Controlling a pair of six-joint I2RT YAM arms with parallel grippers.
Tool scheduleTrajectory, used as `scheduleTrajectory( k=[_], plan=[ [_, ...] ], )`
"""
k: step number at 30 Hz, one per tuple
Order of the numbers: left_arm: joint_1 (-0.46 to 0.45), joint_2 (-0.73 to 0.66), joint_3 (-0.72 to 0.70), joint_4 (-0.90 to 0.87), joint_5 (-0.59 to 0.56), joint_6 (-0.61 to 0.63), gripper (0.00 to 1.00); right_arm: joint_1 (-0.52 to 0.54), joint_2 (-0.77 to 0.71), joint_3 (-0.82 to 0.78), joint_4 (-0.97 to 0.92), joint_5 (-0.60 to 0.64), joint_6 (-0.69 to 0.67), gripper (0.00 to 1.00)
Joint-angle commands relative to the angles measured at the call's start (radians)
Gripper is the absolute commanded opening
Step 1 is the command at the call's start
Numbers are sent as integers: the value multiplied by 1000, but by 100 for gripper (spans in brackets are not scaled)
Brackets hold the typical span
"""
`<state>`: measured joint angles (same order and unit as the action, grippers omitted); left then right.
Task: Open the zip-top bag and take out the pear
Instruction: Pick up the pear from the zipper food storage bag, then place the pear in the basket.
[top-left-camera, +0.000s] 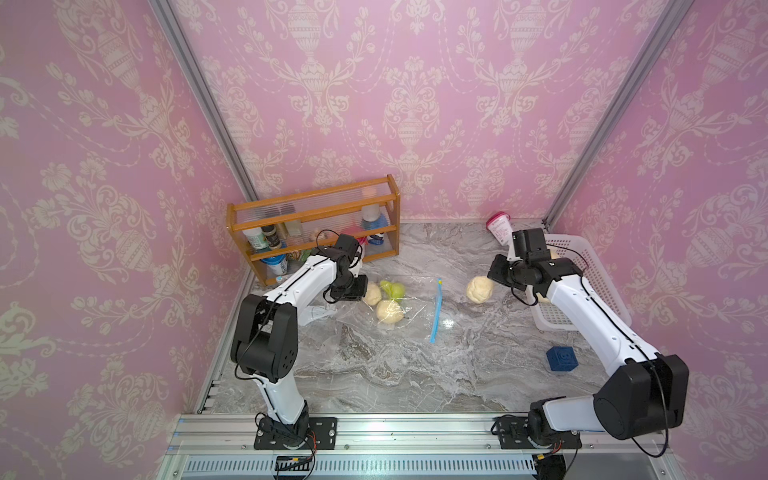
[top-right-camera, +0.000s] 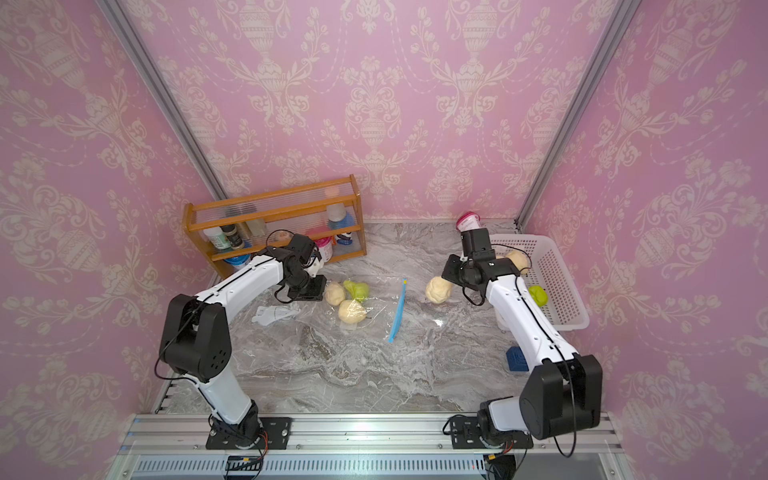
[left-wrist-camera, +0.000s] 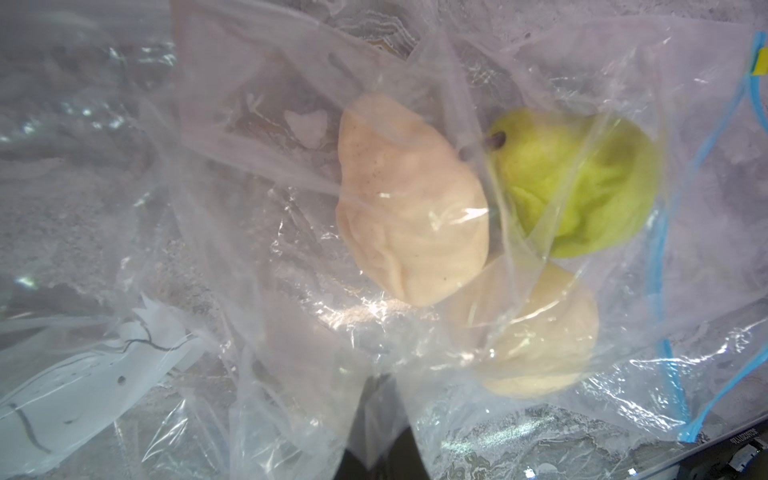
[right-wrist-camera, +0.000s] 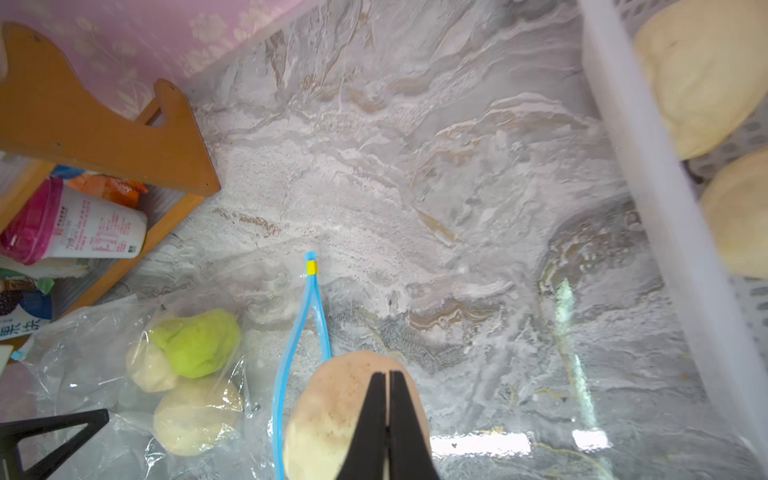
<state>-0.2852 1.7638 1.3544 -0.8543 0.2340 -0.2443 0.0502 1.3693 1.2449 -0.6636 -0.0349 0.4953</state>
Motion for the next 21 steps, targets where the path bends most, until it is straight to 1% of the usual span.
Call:
scheduleTrajectory(
  k=[1, 2, 4, 7, 8, 11, 15, 16, 18, 19, 21],
  plan=[
    [6, 9, -18, 0, 26, 29, 0, -160, -21, 62, -86, -14, -118, 0],
    [5, 5, -21, 4, 24, 32, 0, -223, -13, 72, -69, -35, -120, 0],
    [4, -1, -23, 10, 24, 36, 0, -317, 8, 86, -34, -34, -113, 0],
    [5, -6, -21, 16, 38, 39, 0, -425, 53, 99, 17, 44, -116, 0],
    [5, -4, -20, 16, 41, 40, 0, -460, 70, 105, 30, 51, -100, 0],
    [5, 1, -19, 19, 47, 47, 0, -529, 122, 80, 92, 80, -42, 0],
    [4, 6, -12, 14, 53, 58, 0, -561, 185, 63, 142, 50, 9, 0],
    [5, 5, -11, 15, 54, 59, 0, -562, 196, 62, 151, 33, 15, 2],
    [4, 4, -11, 14, 52, 62, 0, -562, 198, 64, 148, 3, 26, 23],
    [5, 2, -11, 11, 51, 64, 0, -560, 193, 68, 143, -15, 24, 29],
    [5, -2, -17, 12, 48, 63, 0, -537, 162, 88, 94, -16, -22, 32]
  ],
)
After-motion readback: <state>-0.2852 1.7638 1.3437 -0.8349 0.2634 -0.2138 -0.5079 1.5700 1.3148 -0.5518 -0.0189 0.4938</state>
